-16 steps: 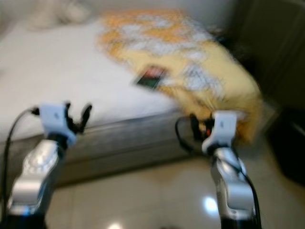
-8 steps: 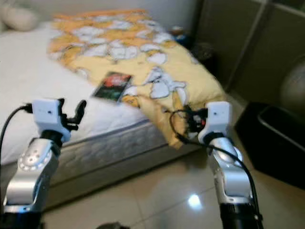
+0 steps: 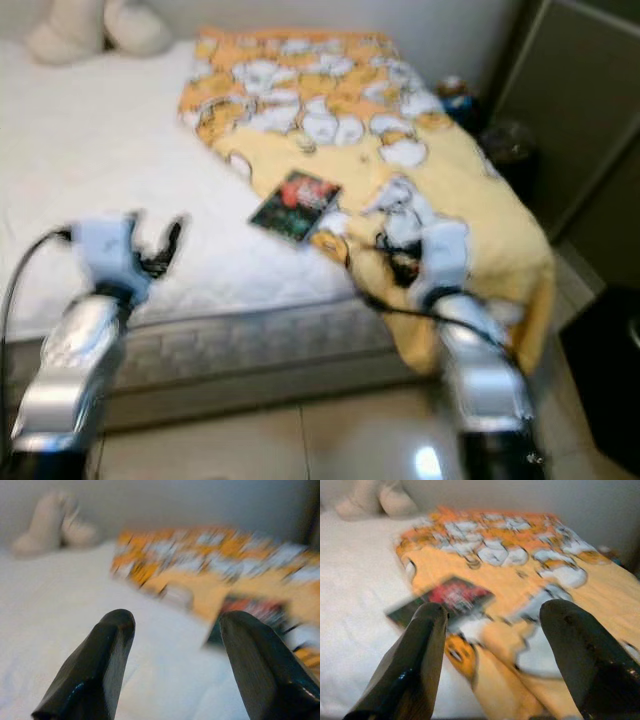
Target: Clean up the room
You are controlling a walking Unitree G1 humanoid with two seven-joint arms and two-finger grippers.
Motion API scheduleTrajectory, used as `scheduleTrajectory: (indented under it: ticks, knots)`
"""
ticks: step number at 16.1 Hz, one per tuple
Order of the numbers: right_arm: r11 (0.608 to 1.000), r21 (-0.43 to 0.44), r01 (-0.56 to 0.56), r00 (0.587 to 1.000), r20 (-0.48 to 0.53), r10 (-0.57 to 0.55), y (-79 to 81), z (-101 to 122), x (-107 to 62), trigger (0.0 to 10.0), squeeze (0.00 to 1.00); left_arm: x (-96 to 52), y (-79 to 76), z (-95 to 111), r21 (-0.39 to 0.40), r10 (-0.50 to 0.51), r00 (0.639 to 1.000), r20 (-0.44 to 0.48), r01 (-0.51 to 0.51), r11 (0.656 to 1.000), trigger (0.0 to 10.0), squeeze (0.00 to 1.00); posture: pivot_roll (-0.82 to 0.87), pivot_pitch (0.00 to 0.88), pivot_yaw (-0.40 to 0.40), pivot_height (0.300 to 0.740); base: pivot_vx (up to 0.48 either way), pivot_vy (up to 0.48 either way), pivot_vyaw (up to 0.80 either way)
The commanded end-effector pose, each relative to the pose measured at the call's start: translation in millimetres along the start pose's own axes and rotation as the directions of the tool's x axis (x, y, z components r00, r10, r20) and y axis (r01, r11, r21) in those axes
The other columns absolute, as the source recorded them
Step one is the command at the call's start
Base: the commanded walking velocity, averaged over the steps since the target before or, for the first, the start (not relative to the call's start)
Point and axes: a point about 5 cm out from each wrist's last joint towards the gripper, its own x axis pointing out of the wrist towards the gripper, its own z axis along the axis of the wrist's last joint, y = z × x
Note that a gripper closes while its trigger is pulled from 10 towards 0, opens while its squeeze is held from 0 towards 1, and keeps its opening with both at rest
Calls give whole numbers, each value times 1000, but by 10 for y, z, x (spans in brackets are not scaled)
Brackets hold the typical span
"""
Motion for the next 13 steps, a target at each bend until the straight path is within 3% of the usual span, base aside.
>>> scheduleTrajectory:
  ticks: [1, 2, 4, 6, 9, 13]
  knots:
    - [994, 5, 110, 993, -50, -110, -234, -155, -103, 10000, 0, 24, -105, -30, -17, -46, 999, 13, 46, 999, 10000, 0, -58, 0, 0, 740, 458, 0, 0]
    - [993, 10, 116, 992, -54, -116, -240, -175, -111, 10000, 0, 25, -99, -44, -15, -44, 999, 9, 44, 999, 10000, 0, -58, 0, 0, 740, 458, 0, 0]
    - [985, -110, 135, 986, -81, -145, -221, -278, -125, 10000, 0, 2, -67, -131, -12, -38, 999, -20, 38, 999, 10000, 0, -59, 0, 7, 740, 459, 0, 0]
    - [979, -145, 143, 985, -78, -155, -215, -315, -124, 10000, 0, -30, -57, -185, -8, -38, 999, -27, 38, 999, 10000, 0, -62, 0, 10, 740, 461, 0, 0]
    - [1000, -12, 28, 999, -34, -28, -111, -303, -189, 10000, 0, -86, -58, -241, -12, -34, 999, -28, 34, 999, 10000, 0, -62, 0, 4, 740, 460, 0, 0]
    - [999, -27, 19, 998, -67, -21, -106, -379, -220, 10000, 0, -117, -109, -272, -15, -53, 998, -30, 53, 999, 10000, 0, -63, 0, -1, 740, 456, 0, 0]
